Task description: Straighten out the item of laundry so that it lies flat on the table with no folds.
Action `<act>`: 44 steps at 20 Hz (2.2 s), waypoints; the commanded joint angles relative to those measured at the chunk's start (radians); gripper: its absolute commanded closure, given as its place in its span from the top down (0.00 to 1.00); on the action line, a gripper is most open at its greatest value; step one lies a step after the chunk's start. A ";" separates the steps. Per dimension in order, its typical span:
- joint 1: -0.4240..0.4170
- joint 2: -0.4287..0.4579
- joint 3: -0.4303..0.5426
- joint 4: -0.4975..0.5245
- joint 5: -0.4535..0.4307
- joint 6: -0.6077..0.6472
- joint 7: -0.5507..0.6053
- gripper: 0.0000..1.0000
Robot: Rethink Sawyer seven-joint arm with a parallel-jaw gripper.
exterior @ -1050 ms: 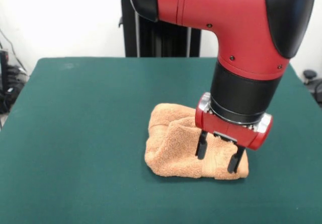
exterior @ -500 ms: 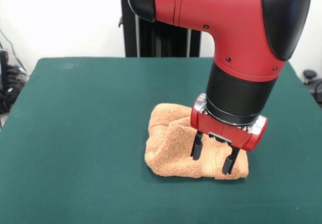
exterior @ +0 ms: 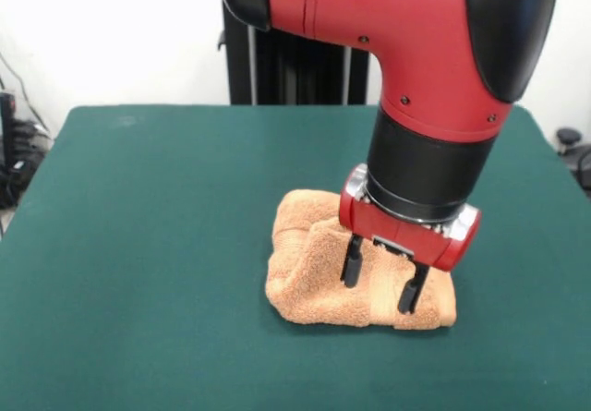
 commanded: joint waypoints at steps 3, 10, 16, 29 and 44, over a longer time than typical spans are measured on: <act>-0.002 -0.106 0.043 0.188 -0.023 0.131 0.093 1.00; 0.015 -0.199 0.046 0.331 -0.071 0.081 0.023 1.00; 0.019 -0.264 0.058 0.441 -0.104 0.053 0.018 1.00; -0.004 -0.258 0.135 0.618 -0.106 -0.103 0.052 1.00; -0.009 -0.190 0.173 0.708 -0.096 -0.232 0.091 1.00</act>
